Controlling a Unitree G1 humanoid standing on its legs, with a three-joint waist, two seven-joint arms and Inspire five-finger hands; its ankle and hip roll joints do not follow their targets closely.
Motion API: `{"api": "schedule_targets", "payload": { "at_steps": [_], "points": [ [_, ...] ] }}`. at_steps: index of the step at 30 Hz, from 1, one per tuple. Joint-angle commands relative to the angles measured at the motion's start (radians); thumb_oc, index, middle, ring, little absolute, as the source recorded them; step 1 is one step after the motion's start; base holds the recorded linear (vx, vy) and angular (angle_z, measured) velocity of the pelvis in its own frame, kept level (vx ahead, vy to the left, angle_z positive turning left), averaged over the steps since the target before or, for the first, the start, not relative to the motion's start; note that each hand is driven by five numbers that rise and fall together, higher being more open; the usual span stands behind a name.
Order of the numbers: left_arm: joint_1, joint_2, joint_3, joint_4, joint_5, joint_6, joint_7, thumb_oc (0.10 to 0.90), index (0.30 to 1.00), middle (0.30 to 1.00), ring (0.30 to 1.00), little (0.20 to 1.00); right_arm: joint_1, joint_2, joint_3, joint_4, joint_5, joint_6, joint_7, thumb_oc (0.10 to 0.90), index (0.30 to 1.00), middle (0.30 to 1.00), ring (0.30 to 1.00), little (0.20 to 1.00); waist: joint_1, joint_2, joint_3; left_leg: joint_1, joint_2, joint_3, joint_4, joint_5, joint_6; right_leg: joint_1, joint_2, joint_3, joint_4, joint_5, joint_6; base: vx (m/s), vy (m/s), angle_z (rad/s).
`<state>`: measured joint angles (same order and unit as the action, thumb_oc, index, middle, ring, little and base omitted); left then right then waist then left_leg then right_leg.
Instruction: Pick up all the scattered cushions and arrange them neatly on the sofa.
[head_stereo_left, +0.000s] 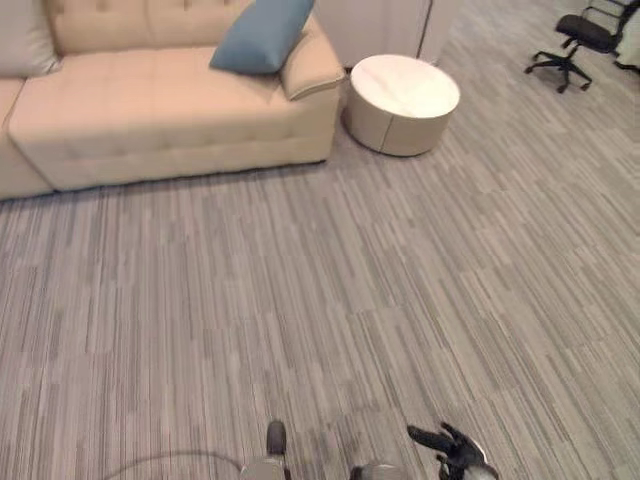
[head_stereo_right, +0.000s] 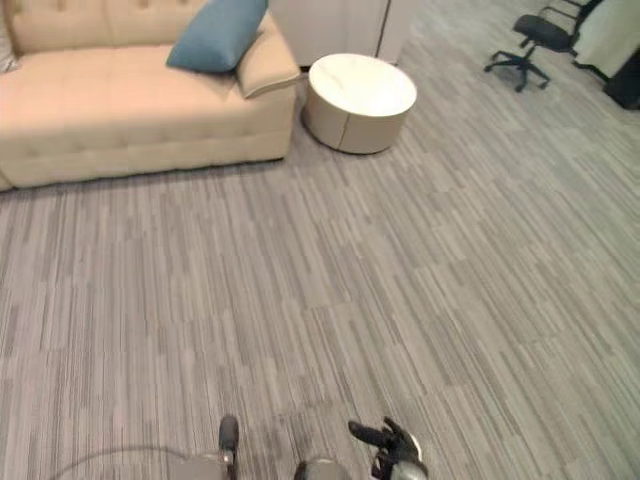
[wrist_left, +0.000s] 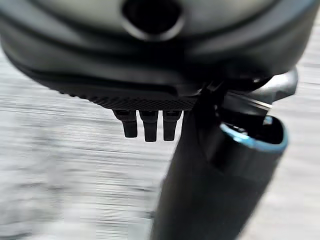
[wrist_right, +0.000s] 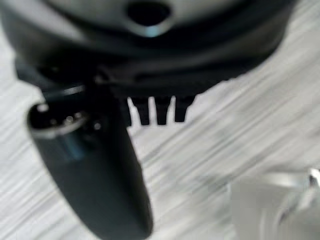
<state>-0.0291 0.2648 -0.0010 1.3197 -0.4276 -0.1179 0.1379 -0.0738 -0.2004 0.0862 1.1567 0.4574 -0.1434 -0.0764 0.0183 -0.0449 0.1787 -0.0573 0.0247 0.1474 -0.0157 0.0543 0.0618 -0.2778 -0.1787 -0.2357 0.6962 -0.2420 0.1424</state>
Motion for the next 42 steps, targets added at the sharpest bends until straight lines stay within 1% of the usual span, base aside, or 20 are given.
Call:
{"api": "schedule_targets", "payload": {
  "at_steps": [1, 2, 5, 9, 10, 11, 12, 14, 17, 19, 22, 24, 28, 30, 32, 35, 37, 38, 40, 42],
  "points": [
    [-0.052, 0.036, -0.013, 0.030, 0.031, -0.033, 0.043, 0.800, 0.900, 0.900, 0.900, 0.900, 0.015, -0.049, -0.046, 0.066, 0.000, 0.008, -0.011, 0.800, 0.900, 0.900, 0.900, 0.900, -0.022, 0.035, 0.013, -0.008, 0.032, 0.001, 0.167, -0.230, -0.062, 0.089, 0.023, 0.012, -0.383, 0.157, -0.013, 0.78, -0.201, 0.31],
    [-0.090, 0.026, -0.024, 0.014, 0.047, -0.033, 0.042, 0.800, 0.900, 0.900, 0.900, 0.900, 0.022, -0.055, -0.062, 0.098, -0.007, 0.021, -0.014, 0.800, 0.900, 0.900, 0.900, 0.900, -0.049, 0.044, 0.010, 0.050, 0.043, -0.032, 0.138, -0.265, -0.098, 0.024, -0.061, 0.057, -0.594, 0.204, 0.001, 0.73, -0.234, 0.40],
    [-0.104, 0.003, -0.038, 0.024, 0.045, -0.038, 0.052, 0.800, 0.900, 0.900, 0.900, 0.900, 0.056, -0.050, -0.103, 0.170, -0.012, 0.049, -0.009, 0.800, 0.900, 0.900, 0.900, 0.900, -0.101, 0.076, 0.007, 0.182, 0.088, -0.083, 0.100, -0.323, -0.136, -0.051, -0.147, 0.117, -0.693, 0.299, 0.040, 0.67, -0.168, 0.66],
    [-0.077, -0.016, -0.030, 0.050, 0.043, -0.038, 0.046, 0.800, 0.900, 0.900, 0.900, 0.900, 0.109, -0.048, -0.143, 0.221, 0.021, 0.052, 0.005, 0.800, 0.900, 0.900, 0.900, 0.900, -0.133, 0.066, -0.011, 0.223, 0.099, -0.138, 0.216, -0.331, -0.148, -0.013, -0.074, 0.209, -0.628, 0.328, 0.056, 0.65, -0.244, 0.86],
    [-0.056, -0.024, -0.016, 0.051, 0.016, -0.028, 0.030, 0.800, 0.900, 0.900, 0.900, 0.900, 0.092, -0.066, -0.135, 0.241, 0.015, 0.055, 0.000, 0.800, 0.900, 0.900, 0.900, 0.900, -0.123, 0.071, -0.003, 0.117, 0.156, -0.147, 0.548, -0.192, -0.160, 0.020, -0.013, 0.189, -0.598, 0.308, 0.006, 0.29, -0.240, 1.00],
    [-0.056, -0.023, -0.015, 0.051, 0.016, -0.028, 0.030, 0.800, 0.900, 0.900, 0.900, 0.900, 0.092, -0.066, -0.135, 0.241, 0.015, 0.055, 0.000, 0.800, 0.900, 0.900, 0.900, 0.900, -0.127, 0.068, -0.007, 0.109, 0.152, -0.151, 0.548, -0.189, -0.160, 0.016, -0.018, 0.186, -0.599, 0.310, 0.006, 0.51, -0.546, 0.64],
    [-0.037, -0.028, -0.003, 0.047, -0.020, -0.016, 0.022, 0.800, 0.900, 0.900, 0.900, 0.900, 0.064, -0.094, -0.116, 0.238, 0.012, 0.060, -0.011, 0.800, 0.900, 0.900, 0.900, 0.900, -0.088, 0.035, 0.036, -0.031, 0.182, -0.123, 0.871, -0.122, -0.123, 0.085, 0.015, 0.150, -0.597, 0.268, -0.064, 0.31, -0.451, 0.25],
    [-0.039, -0.025, -0.004, 0.055, -0.024, -0.005, 0.022, 0.800, 0.900, 0.900, 0.900, 0.900, 0.018, -0.120, -0.090, 0.232, -0.013, 0.061, -0.032, 0.800, 0.900, 0.900, 0.900, 0.900, -0.055, 0.021, 0.061, -0.152, 0.232, -0.057, 0.985, -0.155, -0.112, 0.148, 0.050, 0.093, -0.603, 0.212, -0.104, 0.41, -0.405, 0.06],
    [-0.022, -0.026, 0.006, 0.084, -0.046, -0.003, 0.015, 0.800, 0.900, 0.900, 0.900, 0.900, -0.022, -0.142, -0.066, 0.220, -0.040, 0.051, -0.041, 0.800, 0.900, 0.900, 0.900, 0.900, 0.006, 0.005, 0.056, -0.295, 0.195, 0.029, 0.874, -0.192, -0.109, 0.247, 0.086, 0.057, -0.625, 0.150, -0.114, 0.50, -0.121, 0.36],
    [-0.008, -0.015, 0.028, 0.106, -0.066, 0.000, 0.012, 0.800, 0.900, 0.900, 0.900, 0.900, -0.019, -0.150, -0.055, 0.175, -0.047, 0.039, -0.040, 0.800, 0.900, 0.900, 0.900, 0.900, 0.036, -0.003, 0.043, -0.314, 0.204, 0.108, 0.665, -0.167, -0.105, 0.302, 0.103, 0.035, -0.661, 0.118, -0.102, 0.52, -0.008, 0.39],
    [0.015, 0.004, 0.083, 0.126, -0.075, 0.007, 0.012, 0.800, 0.900, 0.900, 0.900, 0.900, 0.005, -0.153, -0.013, 0.075, -0.107, 0.019, -0.050, 0.800, 0.900, 0.900, 0.900, 0.900, 0.086, -0.013, 0.030, -0.331, 0.209, 0.153, 0.261, -0.040, -0.131, 0.416, 0.134, 0.020, -0.720, 0.079, -0.074, 0.65, 0.132, 0.25],
    [0.022, 0.013, 0.110, 0.135, -0.097, 0.008, 0.023, 0.800, 0.900, 0.900, 0.900, 0.900, 0.006, -0.149, 0.012, 0.040, -0.136, 0.016, -0.061, 0.800, 0.900, 0.900, 0.900, 0.900, 0.114, -0.036, 0.029, -0.356, 0.221, 0.154, 0.099, -0.006, -0.147, 0.480, 0.141, 0.019, -0.731, 0.046, -0.060, 0.62, 0.204, 0.00],
    [0.055, 0.036, 0.171, 0.157, -0.113, 0.021, 0.025, 0.800, 0.900, 0.900, 0.900, 0.900, 0.026, -0.122, 0.023, -0.013, -0.168, 0.012, -0.062, 0.800, 0.900, 0.900, 0.900, 0.900, 0.141, -0.072, -0.003, -0.346, 0.210, 0.136, 0.133, 0.047, -0.143, 0.518, 0.158, 0.069, -0.676, 0.009, -0.048, 0.60, 0.236, -0.30],
    [0.046, 0.057, 0.170, 0.149, -0.112, 0.023, 0.016, 0.800, 0.900, 0.900, 0.900, 0.900, 0.036, -0.105, 0.023, -0.015, -0.168, 0.013, -0.052, 0.800, 0.900, 0.900, 0.900, 0.900, 0.156, -0.115, -0.010, -0.346, 0.188, 0.128, 0.197, 0.017, -0.119, 0.486, 0.148, 0.075, -0.564, 0.055, -0.014, 0.50, 0.225, -0.36],
    [0.028, 0.080, 0.162, 0.141, -0.111, 0.022, 0.019, 0.800, 0.900, 0.900, 0.900, 0.900, 0.056, -0.092, 0.018, -0.017, -0.159, 0.011, -0.047, 0.800, 0.900, 0.900, 0.900, 0.900, 0.144, -0.154, -0.011, -0.330, 0.153, 0.134, 0.242, -0.050, -0.082, 0.436, 0.134, 0.083, -0.387, 0.219, 0.049, 0.50, 0.256, 0.16],
    [-0.007, 0.094, 0.139, 0.091, -0.127, 0.005, 0.043, 0.800, 0.900, 0.900, 0.900, 0.900, 0.072, -0.077, 0.021, -0.046, -0.154, 0.008, -0.044, 0.800, 0.900, 0.900, 0.900, 0.900, 0.089, -0.122, -0.003, -0.241, 0.128, 0.118, 0.245, -0.132, -0.036, 0.286, 0.129, 0.089, -0.117, 0.367, 0.080, 0.51, 0.265, 0.59],
    [-0.024, 0.092, 0.111, 0.060, -0.116, 0.000, 0.049, 0.800, 0.900, 0.900, 0.900, 0.900, 0.088, -0.075, 0.013, -0.056, -0.152, 0.011, -0.042, 0.800, 0.900, 0.900, 0.900, 0.900, 0.045, -0.078, 0.002, -0.152, 0.109, 0.091, 0.211, -0.170, -0.023, 0.177, 0.103, 0.062, -0.058, 0.335, 0.056, 0.69, 0.262, 0.47],
    [-0.049, 0.094, 0.068, 0.028, -0.087, -0.007, 0.054, 0.800, 0.900, 0.900, 0.900, 0.900, 0.105, -0.067, 0.011, -0.057, -0.143, 0.008, -0.042, 0.800, 0.900, 0.900, 0.900, 0.900, -0.010, -0.048, 0.012, -0.064, 0.075, 0.056, 0.186, -0.208, -0.028, 0.091, 0.075, 0.040, -0.146, 0.248, 0.017, 0.83, 0.222, 0.68],
    [-0.077, 0.097, 0.011, 0.013, 0.005, 0.002, 0.057, 0.800, 0.900, 0.900, 0.900, 0.900, 0.109, -0.073, 0.015, -0.055, -0.141, 0.010, -0.039, 0.800, 0.900, 0.900, 0.900, 0.900, -0.052, -0.037, 0.020, 0.000, 0.049, 0.029, 0.184, -0.250, -0.036, 0.051, 0.061, 0.060, -0.276, 0.200, -0.003, 0.73, 0.086, 0.83],
    [-0.102, 0.091, -0.014, 0.008, 0.051, 0.004, 0.065, 0.800, 0.900, 0.900, 0.900, 0.900, 0.114, -0.075, 0.013, -0.067, -0.135, 0.012, -0.041, 0.800, 0.900, 0.900, 0.900, 0.900, -0.085, -0.036, 0.024, 0.054, 0.037, 0.002, 0.169, -0.286, -0.055, 0.015, 0.026, 0.088, -0.458, 0.224, 0.001, 0.60, -0.077, 1.02]
  ]
}}
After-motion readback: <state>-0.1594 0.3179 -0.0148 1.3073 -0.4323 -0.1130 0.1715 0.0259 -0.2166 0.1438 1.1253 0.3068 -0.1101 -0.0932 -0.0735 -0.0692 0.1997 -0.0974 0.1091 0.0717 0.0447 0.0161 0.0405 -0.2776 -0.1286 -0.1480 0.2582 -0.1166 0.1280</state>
